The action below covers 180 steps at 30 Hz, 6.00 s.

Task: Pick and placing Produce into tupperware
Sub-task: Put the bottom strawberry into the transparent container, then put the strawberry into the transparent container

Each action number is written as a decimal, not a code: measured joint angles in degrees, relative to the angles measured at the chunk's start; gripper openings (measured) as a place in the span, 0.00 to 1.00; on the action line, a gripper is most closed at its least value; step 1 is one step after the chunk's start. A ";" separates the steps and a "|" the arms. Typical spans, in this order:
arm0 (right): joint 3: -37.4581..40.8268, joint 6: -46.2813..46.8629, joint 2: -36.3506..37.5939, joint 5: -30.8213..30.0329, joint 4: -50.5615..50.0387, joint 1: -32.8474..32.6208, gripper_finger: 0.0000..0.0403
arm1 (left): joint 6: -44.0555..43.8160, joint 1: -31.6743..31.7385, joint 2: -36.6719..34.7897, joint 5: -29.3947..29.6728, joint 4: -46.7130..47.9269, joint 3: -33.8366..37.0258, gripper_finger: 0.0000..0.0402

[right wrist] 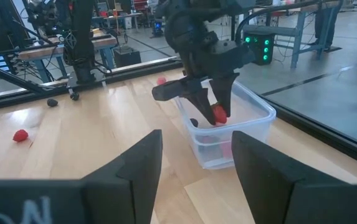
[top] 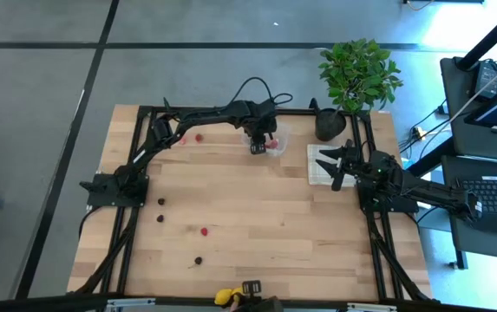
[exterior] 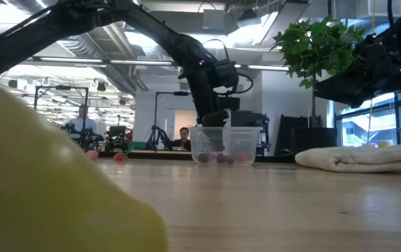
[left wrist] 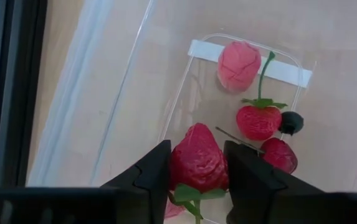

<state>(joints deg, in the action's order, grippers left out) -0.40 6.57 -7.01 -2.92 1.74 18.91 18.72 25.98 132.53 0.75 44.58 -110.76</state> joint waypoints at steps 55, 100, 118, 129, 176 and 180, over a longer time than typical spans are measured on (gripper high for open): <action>0.00 0.00 0.00 0.00 0.00 -0.01 0.48 | -0.02 0.00 -0.04 -0.02 1.05 0.02 0.34; 0.00 0.04 0.00 0.00 -0.02 0.01 0.48 | 0.93 0.55 -18.27 -0.70 8.69 0.07 0.31; 0.00 0.50 -0.42 0.07 -0.15 -0.01 0.48 | -5.96 6.91 -30.10 -3.06 27.13 0.02 0.37; 0.00 0.49 -0.50 0.11 -0.15 0.01 0.48 | -6.48 9.69 -30.10 -6.01 30.37 0.02 0.68; 0.00 0.74 -2.51 0.13 -0.11 0.01 0.48 | 2.18 19.50 -49.70 -6.89 -21.17 63.16 0.71; 0.00 0.73 -2.51 0.13 -0.11 -0.01 0.48 | 4.66 19.50 -49.70 -6.76 -23.24 64.50 0.71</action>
<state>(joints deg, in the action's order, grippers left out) -0.40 7.30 -9.52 -2.79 1.63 18.90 23.38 45.47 82.83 -6.01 21.34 -46.26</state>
